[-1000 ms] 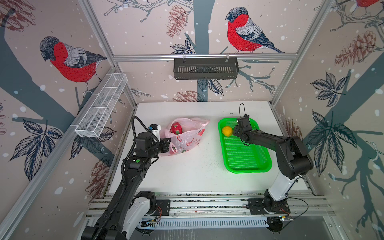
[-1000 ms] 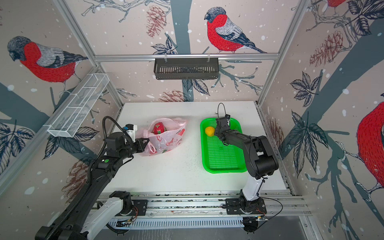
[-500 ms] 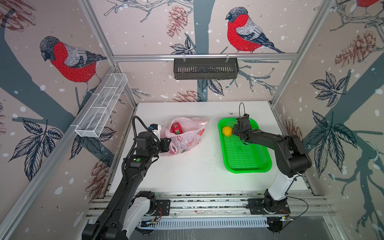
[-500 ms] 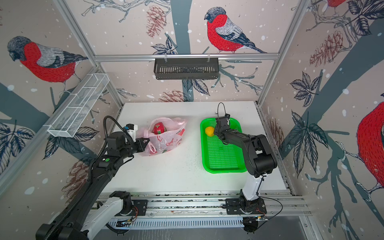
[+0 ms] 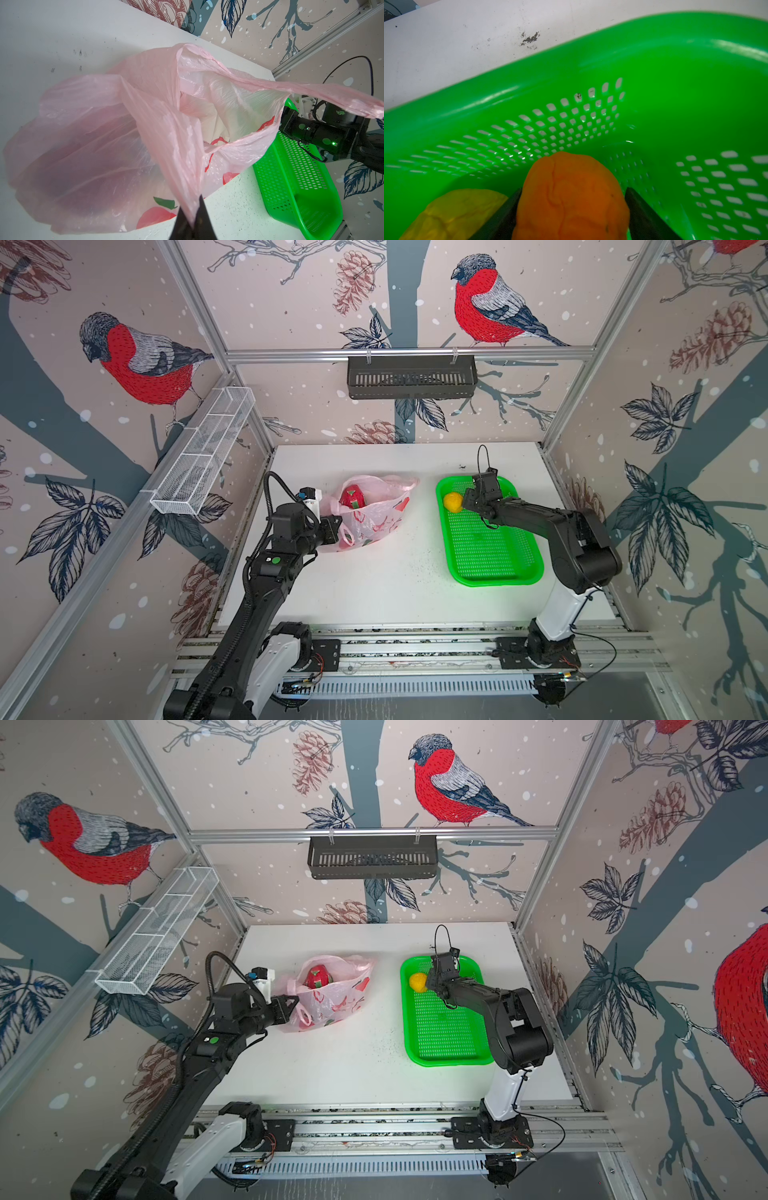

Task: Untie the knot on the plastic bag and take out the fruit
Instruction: 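Lower the orange into the green basket beside the yellow fruit and open the right gripper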

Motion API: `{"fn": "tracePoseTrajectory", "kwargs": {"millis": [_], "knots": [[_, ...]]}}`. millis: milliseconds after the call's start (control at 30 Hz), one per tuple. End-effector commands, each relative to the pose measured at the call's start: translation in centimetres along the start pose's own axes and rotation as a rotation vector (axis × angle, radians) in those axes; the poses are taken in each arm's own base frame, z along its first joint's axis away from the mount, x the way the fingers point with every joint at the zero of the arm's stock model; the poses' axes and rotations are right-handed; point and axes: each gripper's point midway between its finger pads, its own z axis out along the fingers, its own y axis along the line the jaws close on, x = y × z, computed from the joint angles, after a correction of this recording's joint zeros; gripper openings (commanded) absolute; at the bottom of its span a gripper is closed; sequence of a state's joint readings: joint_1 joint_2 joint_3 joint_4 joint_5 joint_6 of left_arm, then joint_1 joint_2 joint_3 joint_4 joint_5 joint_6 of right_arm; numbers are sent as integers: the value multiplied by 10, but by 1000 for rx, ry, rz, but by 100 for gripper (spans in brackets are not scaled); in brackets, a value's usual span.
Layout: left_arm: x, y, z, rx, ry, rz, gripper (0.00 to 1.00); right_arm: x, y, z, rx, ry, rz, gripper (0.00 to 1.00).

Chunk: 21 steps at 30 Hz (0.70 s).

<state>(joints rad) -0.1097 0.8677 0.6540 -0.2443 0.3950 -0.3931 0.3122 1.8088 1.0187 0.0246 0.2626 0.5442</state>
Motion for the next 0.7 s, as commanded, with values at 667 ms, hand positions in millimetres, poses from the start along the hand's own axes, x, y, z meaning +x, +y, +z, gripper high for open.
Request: {"fn": "tracePoseTrajectory", "kwargs": {"millis": [667], "knots": [[-11, -9, -9, 27, -48, 12, 0, -26, 5, -46, -8, -78, 0, 85]]}}
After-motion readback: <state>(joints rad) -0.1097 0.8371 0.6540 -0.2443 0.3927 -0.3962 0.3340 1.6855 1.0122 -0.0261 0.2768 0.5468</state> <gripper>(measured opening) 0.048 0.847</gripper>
